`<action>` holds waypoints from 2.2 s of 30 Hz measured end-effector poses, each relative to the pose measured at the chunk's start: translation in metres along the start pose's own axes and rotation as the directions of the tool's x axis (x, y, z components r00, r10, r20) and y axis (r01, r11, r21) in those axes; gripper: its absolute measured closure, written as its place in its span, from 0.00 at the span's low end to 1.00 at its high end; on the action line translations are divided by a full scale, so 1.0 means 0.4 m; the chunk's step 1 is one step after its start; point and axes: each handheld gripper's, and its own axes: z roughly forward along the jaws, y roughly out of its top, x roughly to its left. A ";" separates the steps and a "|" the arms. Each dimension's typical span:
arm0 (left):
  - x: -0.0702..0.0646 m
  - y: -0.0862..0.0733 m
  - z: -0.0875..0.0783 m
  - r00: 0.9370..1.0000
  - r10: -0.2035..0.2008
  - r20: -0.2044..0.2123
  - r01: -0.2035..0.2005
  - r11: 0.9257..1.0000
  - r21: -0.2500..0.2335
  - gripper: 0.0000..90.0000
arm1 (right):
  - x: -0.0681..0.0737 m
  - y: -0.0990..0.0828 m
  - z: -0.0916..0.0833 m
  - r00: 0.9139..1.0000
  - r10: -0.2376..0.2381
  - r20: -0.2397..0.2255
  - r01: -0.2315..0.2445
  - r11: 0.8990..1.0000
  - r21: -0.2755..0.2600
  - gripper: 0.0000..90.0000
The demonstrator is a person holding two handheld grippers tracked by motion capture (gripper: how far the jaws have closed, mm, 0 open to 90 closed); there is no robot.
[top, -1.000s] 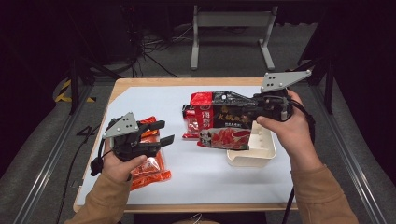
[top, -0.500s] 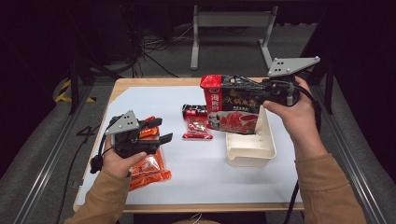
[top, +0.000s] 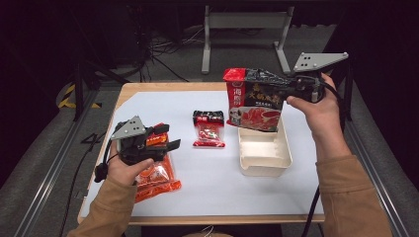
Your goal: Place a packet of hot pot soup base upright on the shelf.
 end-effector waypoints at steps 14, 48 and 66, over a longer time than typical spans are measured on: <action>0.010 -0.006 -0.001 1.000 -0.015 -0.005 0.015 1.000 0.009 0.37 | -0.073 -0.030 0.006 0.999 -0.011 0.048 0.010 1.000 0.010 0.88; 0.027 -0.021 -0.001 0.999 -0.035 -0.020 0.035 0.999 -0.010 0.32 | -0.171 -0.160 0.081 0.998 0.003 0.056 -0.002 1.000 -0.007 0.88; 0.033 -0.027 -0.001 0.999 -0.050 -0.022 0.050 0.999 -0.005 0.32 | -0.171 -0.199 0.117 0.999 0.004 0.048 -0.006 1.000 0.027 0.87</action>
